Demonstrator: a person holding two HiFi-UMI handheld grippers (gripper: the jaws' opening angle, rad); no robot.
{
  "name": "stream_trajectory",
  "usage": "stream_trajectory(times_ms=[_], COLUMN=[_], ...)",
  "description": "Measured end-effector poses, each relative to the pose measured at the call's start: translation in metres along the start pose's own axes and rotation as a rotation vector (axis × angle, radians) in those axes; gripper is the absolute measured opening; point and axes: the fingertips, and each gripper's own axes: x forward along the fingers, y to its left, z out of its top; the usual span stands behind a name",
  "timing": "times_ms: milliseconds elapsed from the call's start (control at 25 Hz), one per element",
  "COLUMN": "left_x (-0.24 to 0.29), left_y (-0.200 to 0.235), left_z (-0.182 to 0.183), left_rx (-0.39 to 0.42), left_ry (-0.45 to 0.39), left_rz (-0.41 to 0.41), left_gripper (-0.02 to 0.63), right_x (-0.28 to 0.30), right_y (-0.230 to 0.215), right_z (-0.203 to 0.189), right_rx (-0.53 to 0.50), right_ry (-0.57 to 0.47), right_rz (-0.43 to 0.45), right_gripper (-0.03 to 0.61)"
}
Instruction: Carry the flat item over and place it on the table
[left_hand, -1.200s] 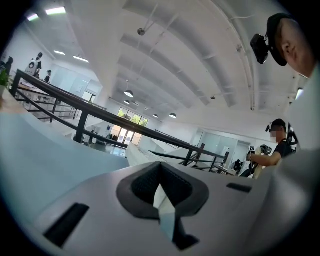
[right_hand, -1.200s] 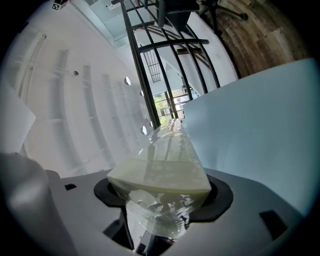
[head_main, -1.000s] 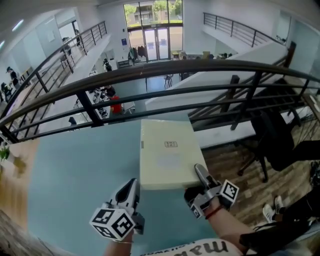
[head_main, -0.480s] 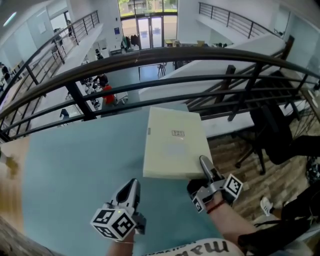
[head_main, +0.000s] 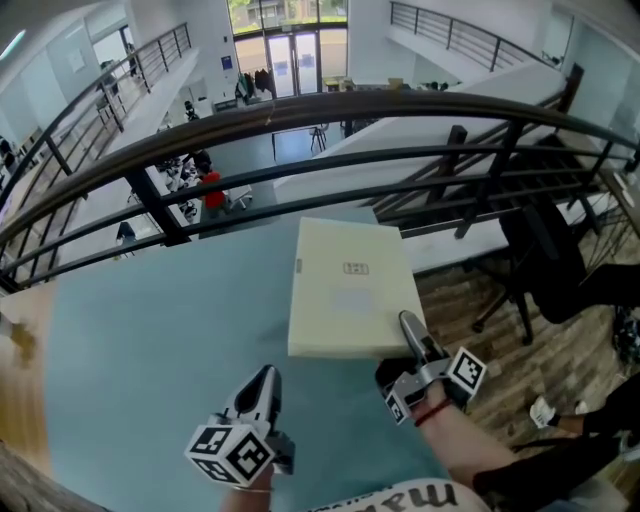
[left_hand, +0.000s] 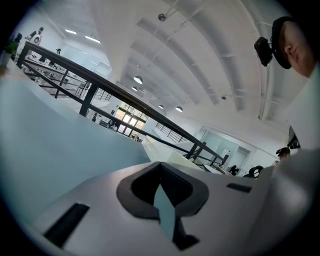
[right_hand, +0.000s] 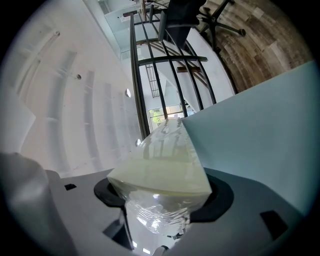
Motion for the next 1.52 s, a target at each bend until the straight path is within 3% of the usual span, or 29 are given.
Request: stream_trajectory(times_ms=[440, 800, 1080, 1520], left_x=[-0.002, 0.000, 0.001, 0.001], left_y=[0.008, 0.005, 0.004, 0.005], left_z=[-0.011, -0.018, -0.023, -0.027], left_rx=[-0.019, -0.014, -0.019, -0.024], left_ry=[0.022, 0.037, 0.043, 0.053], left_rz=[0.017, 0.025, 0.019, 0.031], left_gripper=[0.003, 0.003, 0.003, 0.003], right_x=[0.004, 0.004, 0.001, 0.003], right_y=[-0.012, -0.022, -0.037, -0.042], right_z=[0.003, 0.010, 0.010, 0.010], right_rx=[-0.080, -0.081, -0.157, -0.157], right_ry=[0.008, -0.009, 0.006, 0.005], right_rz=[-0.058, -0.072, -0.162, -0.181], right_gripper=[0.319, 0.319, 0.307, 0.307])
